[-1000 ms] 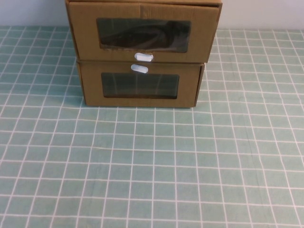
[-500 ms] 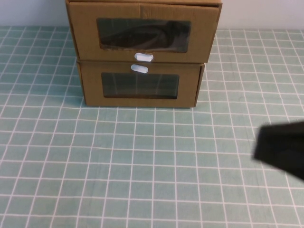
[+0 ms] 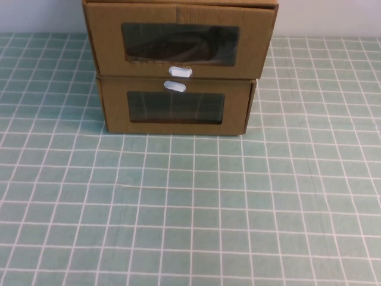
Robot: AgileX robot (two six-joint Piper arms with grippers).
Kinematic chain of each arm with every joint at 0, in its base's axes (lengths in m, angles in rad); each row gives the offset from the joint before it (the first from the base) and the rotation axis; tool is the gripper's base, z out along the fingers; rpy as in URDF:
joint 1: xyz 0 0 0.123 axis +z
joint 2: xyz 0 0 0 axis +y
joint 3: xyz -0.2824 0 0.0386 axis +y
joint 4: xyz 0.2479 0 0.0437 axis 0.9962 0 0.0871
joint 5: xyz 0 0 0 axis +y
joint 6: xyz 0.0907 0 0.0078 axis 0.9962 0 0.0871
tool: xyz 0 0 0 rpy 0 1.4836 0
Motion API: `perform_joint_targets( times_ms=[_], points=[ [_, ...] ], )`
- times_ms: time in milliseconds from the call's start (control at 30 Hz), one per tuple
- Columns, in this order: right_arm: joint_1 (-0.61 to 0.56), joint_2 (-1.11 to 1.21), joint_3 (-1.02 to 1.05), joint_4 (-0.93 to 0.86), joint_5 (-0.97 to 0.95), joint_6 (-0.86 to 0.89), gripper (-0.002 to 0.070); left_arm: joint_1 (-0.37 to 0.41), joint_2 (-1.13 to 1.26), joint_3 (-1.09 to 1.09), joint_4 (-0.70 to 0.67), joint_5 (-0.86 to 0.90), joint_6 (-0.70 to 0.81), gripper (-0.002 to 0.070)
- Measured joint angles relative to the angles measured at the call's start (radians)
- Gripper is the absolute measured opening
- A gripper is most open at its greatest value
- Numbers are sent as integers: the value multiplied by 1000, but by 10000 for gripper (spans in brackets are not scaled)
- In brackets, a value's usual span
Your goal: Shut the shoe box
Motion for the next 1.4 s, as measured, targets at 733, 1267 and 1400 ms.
perform_joint_targets(
  times_ms=[733, 1267, 1400],
  points=[
    [0, -642, 567, -301, -139, 514, -14, 0, 0, 2, 26, 11, 12, -3],
    [0, -642, 577, -302, -139, 514, -14, 0, 0, 9, 33, 15, 14, -3],
    [0, -642, 577, -302, -139, 514, -14, 0, 0, 55, 55, 1, 14, -3]
  ],
)
